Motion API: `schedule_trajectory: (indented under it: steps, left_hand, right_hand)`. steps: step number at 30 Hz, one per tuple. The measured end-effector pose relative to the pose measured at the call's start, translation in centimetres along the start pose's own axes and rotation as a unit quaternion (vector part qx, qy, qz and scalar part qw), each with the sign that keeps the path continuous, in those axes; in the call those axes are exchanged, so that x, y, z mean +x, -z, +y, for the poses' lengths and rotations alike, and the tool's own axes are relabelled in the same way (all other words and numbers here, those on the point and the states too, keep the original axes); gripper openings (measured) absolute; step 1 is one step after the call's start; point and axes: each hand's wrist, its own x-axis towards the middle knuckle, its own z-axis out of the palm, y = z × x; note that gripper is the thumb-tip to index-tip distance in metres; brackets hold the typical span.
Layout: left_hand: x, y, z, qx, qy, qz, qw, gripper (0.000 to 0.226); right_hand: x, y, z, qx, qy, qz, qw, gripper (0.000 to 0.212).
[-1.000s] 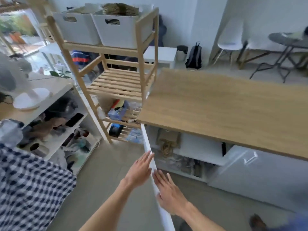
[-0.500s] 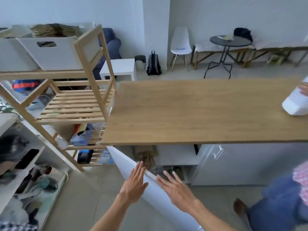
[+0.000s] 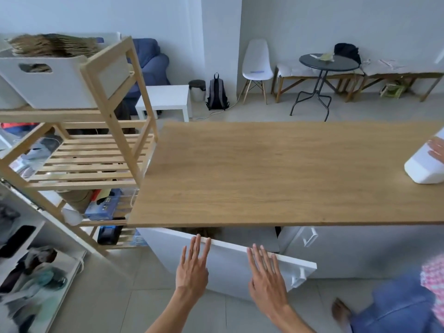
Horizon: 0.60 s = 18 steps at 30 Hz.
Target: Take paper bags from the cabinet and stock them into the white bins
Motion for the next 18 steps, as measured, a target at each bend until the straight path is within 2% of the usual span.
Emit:
schedule_trajectory:
  steps: [2, 4, 6, 10, 14, 16, 18]
  left_hand:
    - [0.5, 0.2, 0.7, -0.013, 0.021, -0.002, 1.0, 0.133]
    - [0.9, 0.5, 1.1, 0.009, 0.034, 0.037, 0.999, 0.116]
    - [1.2, 1.5, 1.7, 0.023, 0.04, 0.008, 0.999, 0.1]
    - [2.0, 2.2, 2.1, 0.003, 0.038, -0.015, 0.999, 0.096]
    - [2.5, 3.9, 0.5, -0.023, -0.004, 0.041, 0.999, 0.081]
    - [3.4, 5.2, -0.4, -0.007, -0.04, 0.09, 0.995, 0.067]
    - [4.5, 7.4, -0.9, -0.002, -0.053, 0.112, 0.992, 0.063]
  right_hand:
    - [0.9, -0.1, 0.5, 0.002, -0.002, 0.008, 1.0, 0.097]
    - [2.0, 0.0, 1.0, 0.0, 0.002, 0.012, 1.0, 0.098]
    - [2.9, 0.0, 1.6, -0.004, 0.004, 0.007, 1.0, 0.099]
    - [3.9, 0.5, 2.4, -0.006, 0.009, -0.006, 1.0, 0.096]
    - [5.1, 1.8, 3.2, -0.001, 0.035, 0.01, 0.999, 0.076]
    - [6.1, 3.3, 3.6, 0.013, 0.044, 0.039, 0.998, 0.064]
    - [7.1, 4.9, 3.8, 0.033, 0.051, 0.068, 0.996, 0.056]
